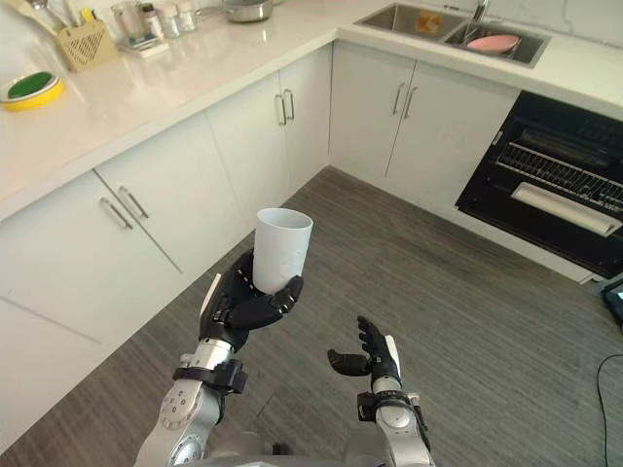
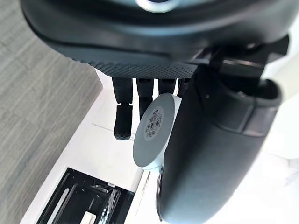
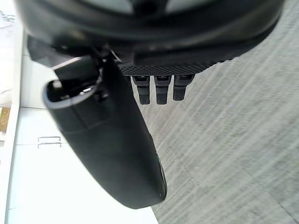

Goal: Walk over to the sink, pick up the cup, carry it to the dishwasher, place the cup inside the dishwasher, then close the dishwasher door

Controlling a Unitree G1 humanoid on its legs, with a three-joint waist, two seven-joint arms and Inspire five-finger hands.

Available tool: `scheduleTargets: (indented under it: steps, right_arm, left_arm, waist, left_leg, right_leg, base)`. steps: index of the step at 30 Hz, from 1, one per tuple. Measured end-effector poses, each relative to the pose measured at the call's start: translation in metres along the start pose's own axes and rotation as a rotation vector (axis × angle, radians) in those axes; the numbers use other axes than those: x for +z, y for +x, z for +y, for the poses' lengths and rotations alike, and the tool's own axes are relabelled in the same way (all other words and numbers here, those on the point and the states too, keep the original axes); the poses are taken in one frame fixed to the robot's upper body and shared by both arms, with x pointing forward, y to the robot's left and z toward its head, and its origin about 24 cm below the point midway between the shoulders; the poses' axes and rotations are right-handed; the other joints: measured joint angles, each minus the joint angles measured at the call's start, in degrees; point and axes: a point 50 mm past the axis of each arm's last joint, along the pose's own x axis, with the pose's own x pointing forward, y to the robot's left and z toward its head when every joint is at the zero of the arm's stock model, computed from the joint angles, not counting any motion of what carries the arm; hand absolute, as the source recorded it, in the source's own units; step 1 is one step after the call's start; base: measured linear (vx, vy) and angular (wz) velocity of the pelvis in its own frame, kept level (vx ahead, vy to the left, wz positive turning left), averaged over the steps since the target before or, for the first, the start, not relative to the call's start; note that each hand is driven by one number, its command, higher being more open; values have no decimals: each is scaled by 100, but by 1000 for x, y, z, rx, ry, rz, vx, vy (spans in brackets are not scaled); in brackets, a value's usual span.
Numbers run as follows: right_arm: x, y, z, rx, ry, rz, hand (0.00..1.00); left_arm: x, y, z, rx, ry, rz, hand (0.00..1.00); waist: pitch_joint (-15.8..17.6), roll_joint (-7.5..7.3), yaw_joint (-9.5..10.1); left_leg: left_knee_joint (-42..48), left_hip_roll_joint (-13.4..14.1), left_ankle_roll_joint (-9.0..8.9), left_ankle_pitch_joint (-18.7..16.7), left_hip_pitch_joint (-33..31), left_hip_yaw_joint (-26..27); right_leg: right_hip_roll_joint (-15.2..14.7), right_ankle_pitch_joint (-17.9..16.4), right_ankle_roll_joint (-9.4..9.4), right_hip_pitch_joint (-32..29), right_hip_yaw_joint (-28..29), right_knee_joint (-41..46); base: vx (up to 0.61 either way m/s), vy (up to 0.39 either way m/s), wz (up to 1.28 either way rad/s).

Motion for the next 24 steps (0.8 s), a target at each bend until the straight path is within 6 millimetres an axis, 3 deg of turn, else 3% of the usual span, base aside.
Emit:
scheduleTargets:
  steps: [3, 4, 5, 6, 7, 8, 9, 10, 11, 12, 14, 16, 18, 19, 20, 21, 22, 23, 24]
  right_arm:
    - [0, 0, -1, 2, -2, -1, 90]
    - [1, 1, -2, 1, -5, -2, 90]
    - [0, 0, -2, 0, -6, 0, 90]
    - [-3, -1, -7, -9, -21, 11, 90]
    - [-4, -1, -9, -13, -27, 16, 90]
    - [-1, -1, -13, -22, -36, 3, 90]
    - [0, -3, -16, -29, -36, -7, 90]
    - [1, -5, -15, -28, -31, -13, 90]
    - [1, -12, -15, -31, -22, -29, 90]
    - [4, -17, -14, -37, -10, -50, 90]
    - [16, -19, -14, -47, 9, -110, 90]
    - [22, -15, -13, -48, 15, -133, 90]
    - [22, -10, -12, -42, 8, -125, 90]
    - [20, -8, -12, -41, 5, -111, 90]
    - [15, -6, -12, -41, 2, -89, 90]
    - [13, -5, -12, -42, -3, -75, 90]
    - [6, -4, -16, -47, -17, -41, 90]
    - [4, -2, -13, -45, -13, -26, 90]
    - [5, -2, -12, -41, -13, -28, 90]
  left_arm:
    - [-3, 0, -6, -28, -3, 13, 30]
    - [-4, 1, -6, -33, -2, 16, 30]
    - [-5, 1, -6, -32, 1, 21, 30]
    - [-12, 2, -5, -21, -4, 49, 30]
    - [-17, 2, -5, -12, -11, 69, 30]
    - [-20, 3, -5, -7, -13, 79, 30]
    - [-22, 7, -7, -9, -20, 88, 30]
    - [-22, 8, -8, -6, -27, 89, 30]
    - [-22, 7, -9, -2, -40, 86, 30]
    - [-18, 6, -12, -5, -51, 71, 30]
    - [-7, 4, -16, -20, -66, 21, 30]
    - [-1, 4, -17, -30, -74, -16, 30]
    - [-1, 2, -14, -18, -74, -21, 30]
    - [-1, 2, -12, -8, -72, -20, 30]
    - [-1, 2, -10, 1, -68, -17, 30]
    - [-2, 2, -9, 7, -66, -13, 30]
    - [-5, 0, -4, 29, -62, 0, 30]
    - [-5, 1, 1, 45, -50, 2, 30]
    - [-4, 2, 4, 67, -47, -6, 30]
  waist:
    - [9, 31, -133]
    - [-11, 16, -176]
    - [-49, -62, -191]
    - [-91, 67, -238]
    - [-142, 210, -234]
    - [-152, 273, -272]
    - [-90, 317, -266]
    - [-36, 321, -255]
    - [4, 309, -207]
    - [11, 323, -148]
    - [25, 290, -3]
    - [-5, 321, 101]
    - [-13, 331, 182]
    - [-11, 327, 194]
    - [-5, 314, 197]
    - [-5, 313, 198]
    - [-22, 303, 270]
    - [-26, 261, 217]
    - [-26, 246, 189]
  left_leg:
    - [-297, 205, -185, -106, 505, -9]
    - [-422, 279, -335, -182, 693, -20]
    - [-466, 274, -469, -257, 847, -28]
    - [-449, 392, -678, -396, 1067, -82]
    - [-399, 534, -718, -373, 1097, -78]
    - [-42, 664, -910, -212, 1014, -152]
    - [877, 833, -1076, 113, 738, -290]
    - [1536, 933, -1098, 426, 539, -372]
    - [2884, 1161, -1174, 963, 82, -463]
    - [3804, 1382, -1135, 842, -363, -441]
    - [4174, 1560, -997, 559, -1005, -347]
    - [3617, 1490, -865, 268, -1483, -351]
    - [2476, 1226, -831, 175, -1709, -464]
    - [1584, 1016, -876, 212, -1823, -683]
    - [625, 748, -919, 521, -1873, -888]
    - [284, 638, -908, 919, -1857, -977]
    - [-31, 472, -777, 1652, -1630, -957]
    - [195, 365, -497, 1453, -1626, -773]
    - [502, 368, -417, 1206, -1749, -657]
  right_leg:
    - [199, 59, -149, -642, -508, -1189]
    - [334, 472, -250, -729, -695, -2064]
    - [380, 1191, -457, -732, -747, -2748]
    - [471, 1816, -643, -627, -781, -2628]
    - [585, 1756, -727, -597, -867, -2561]
    - [660, 1514, -800, -462, -945, -2553]
    - [763, 1416, -871, -128, -1013, -2692]
    - [817, 1384, -910, 122, -1016, -2825]
    - [894, 1317, -907, 710, -1003, -3206]
    - [993, 1291, -931, 1211, -961, -3528]
    - [1060, 1090, -977, 1629, -790, -3830]
    - [1065, 914, -952, 1826, -567, -3853]
    - [1019, 772, -893, 1981, -334, -3861]
    - [976, 676, -831, 2046, -207, -3875]
    - [898, 565, -701, 2114, -56, -3873]
    - [834, 493, -625, 2136, 46, -3853]
    - [735, 349, -473, 2154, 336, -3773]
    - [567, 288, -355, 2186, 530, -3732]
    - [525, 266, -295, 2177, 715, -3754]
  base:
    - [448, -66, 5]
    - [557, -102, 7]
    - [719, -120, 12]
    - [609, -92, 2]
    - [605, -95, 0]
    - [567, -128, -1]
    - [559, -145, 6]
    - [523, -145, 7]
    - [456, -118, -4]
    - [428, -99, -11]
    - [332, -46, -37]
    - [279, 26, -51]
    - [295, 143, -52]
    - [410, 252, -53]
    - [435, 277, -56]
    - [425, 296, -81]
    - [448, 323, -77]
    - [459, 328, -81]
    - [449, 321, -58]
